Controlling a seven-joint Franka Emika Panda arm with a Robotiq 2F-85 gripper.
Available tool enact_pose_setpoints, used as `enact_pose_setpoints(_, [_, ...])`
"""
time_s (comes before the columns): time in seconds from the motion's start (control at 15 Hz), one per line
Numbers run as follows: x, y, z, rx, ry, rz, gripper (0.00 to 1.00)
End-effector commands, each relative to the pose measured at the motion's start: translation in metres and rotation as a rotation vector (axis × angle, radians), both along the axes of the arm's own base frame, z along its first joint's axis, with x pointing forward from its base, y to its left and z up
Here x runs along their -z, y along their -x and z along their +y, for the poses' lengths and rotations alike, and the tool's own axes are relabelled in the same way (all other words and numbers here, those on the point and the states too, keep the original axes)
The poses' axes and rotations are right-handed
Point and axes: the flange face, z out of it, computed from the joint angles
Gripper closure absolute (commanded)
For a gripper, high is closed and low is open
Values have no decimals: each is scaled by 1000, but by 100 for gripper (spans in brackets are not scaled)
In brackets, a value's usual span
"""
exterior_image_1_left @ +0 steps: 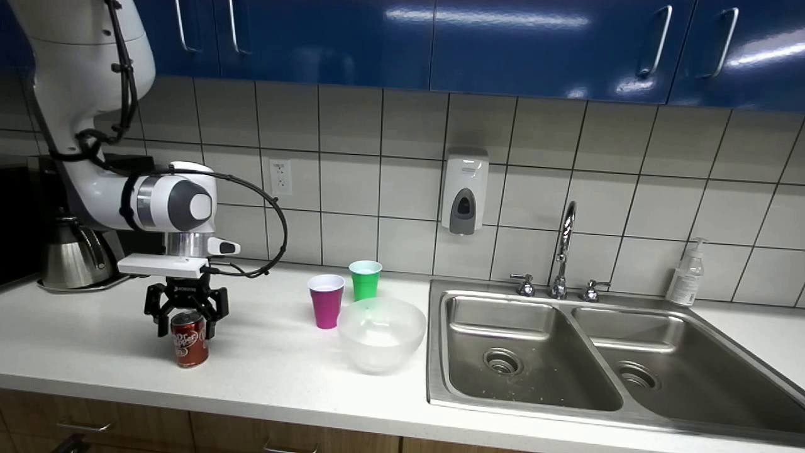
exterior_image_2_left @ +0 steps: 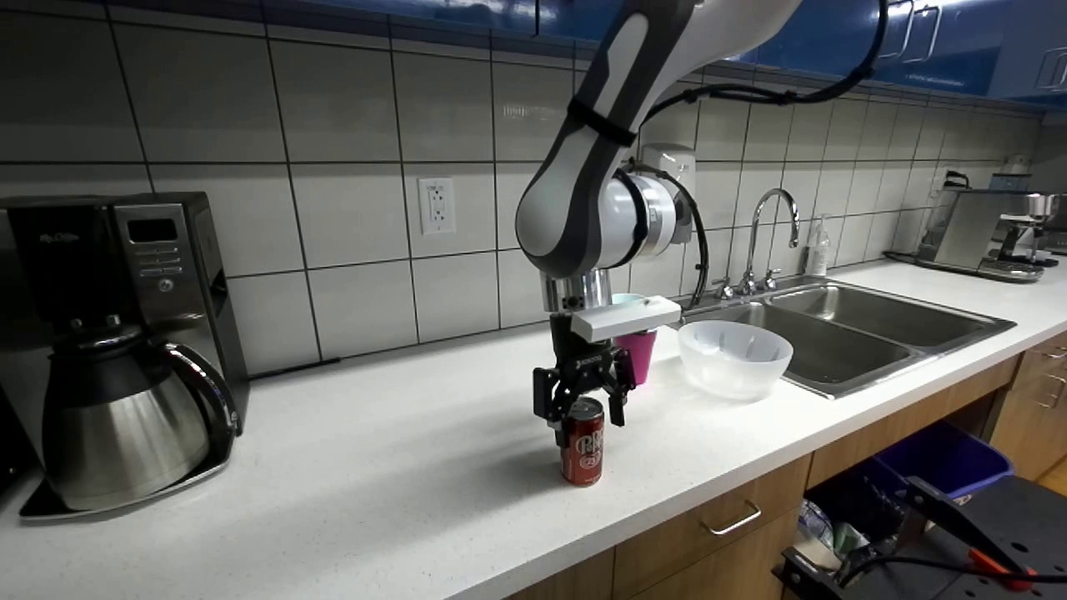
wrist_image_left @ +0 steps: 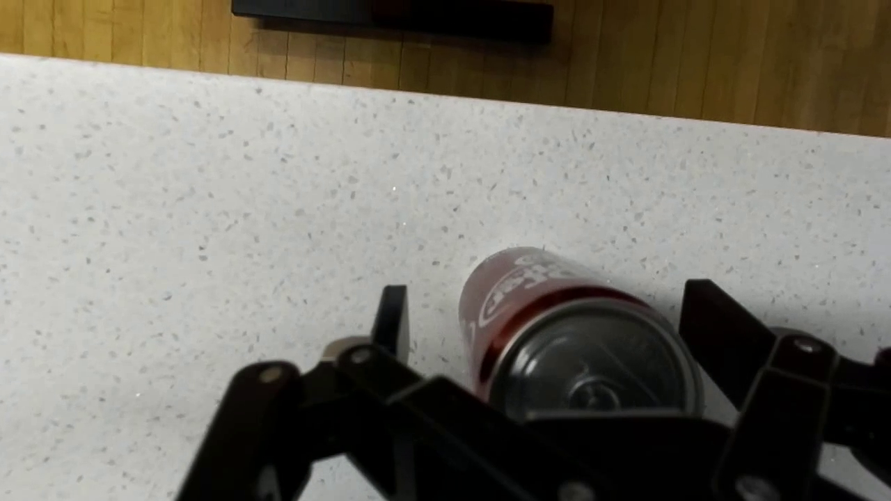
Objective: Put the red can inside the plastic bowl
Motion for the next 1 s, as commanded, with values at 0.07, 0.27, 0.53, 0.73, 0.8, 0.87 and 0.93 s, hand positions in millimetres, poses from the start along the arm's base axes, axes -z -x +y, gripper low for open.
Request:
enact_pose_setpoints(0.07, [8, -9, -4, -21, -20, -13, 0])
enact_pose_setpoints(0.27, [11, -14, -2, -35, -27, -23, 0])
enact_pose_setpoints(0.53, [13, -20, -1, -45, -39, -34, 35])
enact_pose_setpoints(0.73, [11, -23, -1, -44, -38, -37, 59])
enact_pose_setpoints(0.8, [10, -23, -1, -43, -36, -34, 59])
enact_pose_setpoints(0.87, [10, -23, -1, -41, -34, -32, 59])
enact_pose_setpoints(0.93, [10, -23, -1, -42, -33, -30, 59])
